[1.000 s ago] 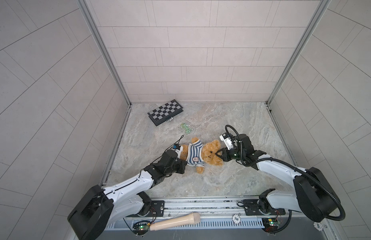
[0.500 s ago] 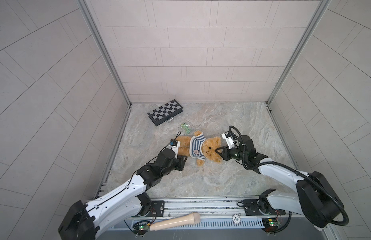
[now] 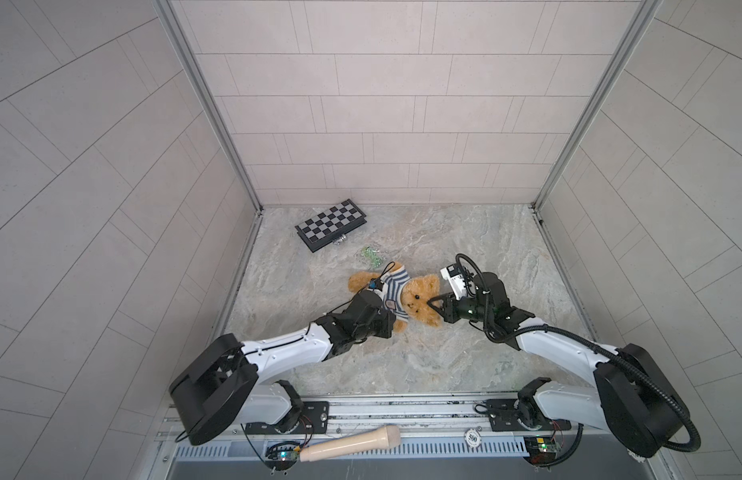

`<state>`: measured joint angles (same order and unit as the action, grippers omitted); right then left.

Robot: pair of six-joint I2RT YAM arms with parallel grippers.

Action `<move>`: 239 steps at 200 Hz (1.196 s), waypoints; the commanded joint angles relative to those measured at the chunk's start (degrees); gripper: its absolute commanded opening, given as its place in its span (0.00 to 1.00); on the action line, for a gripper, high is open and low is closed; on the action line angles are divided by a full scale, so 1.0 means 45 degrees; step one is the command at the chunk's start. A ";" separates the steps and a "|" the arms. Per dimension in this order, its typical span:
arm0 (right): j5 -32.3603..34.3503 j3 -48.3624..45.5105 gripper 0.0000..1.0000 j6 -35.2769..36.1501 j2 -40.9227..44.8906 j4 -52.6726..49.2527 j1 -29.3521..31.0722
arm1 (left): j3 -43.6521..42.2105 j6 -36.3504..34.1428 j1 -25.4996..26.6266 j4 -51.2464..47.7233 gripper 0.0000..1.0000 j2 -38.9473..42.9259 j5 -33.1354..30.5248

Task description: Dress the teddy bear

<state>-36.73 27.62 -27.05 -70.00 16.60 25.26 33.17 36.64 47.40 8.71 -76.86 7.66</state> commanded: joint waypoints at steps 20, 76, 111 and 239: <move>0.0232 -0.0314 0.00 -0.0139 0.0291 0.0935 0.0131 | 0.1212 -0.0103 0.0033 0.0547 0.16 -0.1398 -0.0464; 0.0252 -0.0309 0.00 -0.0186 -0.0085 0.1311 0.0140 | 0.0924 -0.0033 -0.0303 0.0866 0.15 -0.1822 -0.0286; 0.0281 -0.0239 0.00 -0.0147 -0.0146 0.1257 0.0111 | 0.0938 0.0000 -0.0453 0.1145 0.14 -0.2337 -0.0082; 0.0076 0.0033 0.00 0.0034 -0.0421 0.1038 -0.0115 | -0.0129 0.0390 -0.0736 0.2266 0.14 -0.2666 0.0370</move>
<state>-35.33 26.06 -27.18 -71.61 19.90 24.99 34.87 37.74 43.90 19.92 -90.39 9.98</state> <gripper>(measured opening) 0.098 0.134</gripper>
